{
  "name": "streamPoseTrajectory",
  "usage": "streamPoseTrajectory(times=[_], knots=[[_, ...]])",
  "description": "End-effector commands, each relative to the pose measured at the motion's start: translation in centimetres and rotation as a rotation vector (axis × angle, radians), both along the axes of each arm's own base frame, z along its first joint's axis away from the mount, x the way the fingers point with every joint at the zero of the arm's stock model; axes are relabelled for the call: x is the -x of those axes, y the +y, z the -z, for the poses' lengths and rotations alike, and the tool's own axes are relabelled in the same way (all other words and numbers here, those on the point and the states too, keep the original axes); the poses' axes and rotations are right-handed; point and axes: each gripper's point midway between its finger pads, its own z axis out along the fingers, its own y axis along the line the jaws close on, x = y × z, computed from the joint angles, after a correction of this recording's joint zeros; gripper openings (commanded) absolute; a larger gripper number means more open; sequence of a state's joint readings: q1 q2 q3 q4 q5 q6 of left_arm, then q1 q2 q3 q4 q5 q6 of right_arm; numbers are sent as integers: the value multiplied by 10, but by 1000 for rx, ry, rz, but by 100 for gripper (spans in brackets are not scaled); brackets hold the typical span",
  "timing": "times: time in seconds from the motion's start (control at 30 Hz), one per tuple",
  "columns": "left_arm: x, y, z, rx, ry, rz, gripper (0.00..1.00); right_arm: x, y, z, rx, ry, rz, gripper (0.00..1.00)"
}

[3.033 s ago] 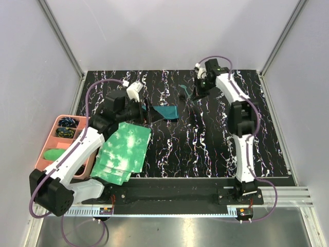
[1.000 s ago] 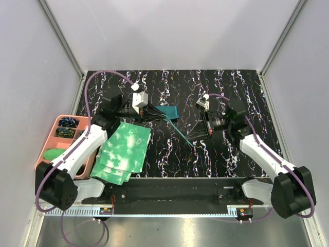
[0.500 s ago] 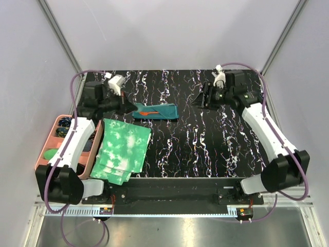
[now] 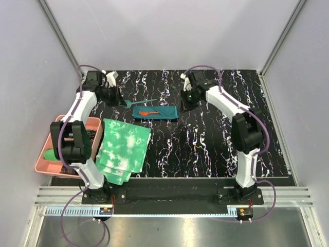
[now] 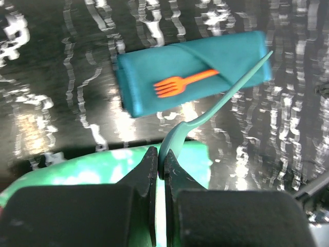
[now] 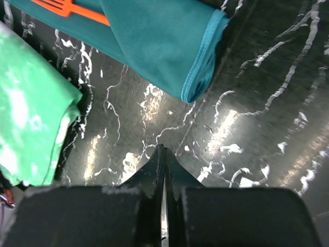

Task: Fold the napkin into a case and place the utensils inside
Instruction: Insert the spoon into the folded napkin.

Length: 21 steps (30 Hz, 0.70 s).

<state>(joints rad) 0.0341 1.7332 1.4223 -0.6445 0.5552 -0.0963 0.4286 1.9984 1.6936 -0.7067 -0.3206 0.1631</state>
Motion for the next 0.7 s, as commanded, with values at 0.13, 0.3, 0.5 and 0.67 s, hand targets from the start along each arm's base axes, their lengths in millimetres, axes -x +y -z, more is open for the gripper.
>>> streamPoseTrajectory(times=[0.13,0.3,0.5,0.67], knots=[[-22,39,-2,-208,-6,-73,0,-23,36,15,-10,-38,-52,0],[-26,38,5,-210,20,-52,0,-29,36,37,25,-23,-51,0],[-29,37,16,-202,49,-41,0,-32,38,49,37,-11,-60,0],[-30,36,22,-200,67,-38,0,-34,34,60,63,-8,-52,0]])
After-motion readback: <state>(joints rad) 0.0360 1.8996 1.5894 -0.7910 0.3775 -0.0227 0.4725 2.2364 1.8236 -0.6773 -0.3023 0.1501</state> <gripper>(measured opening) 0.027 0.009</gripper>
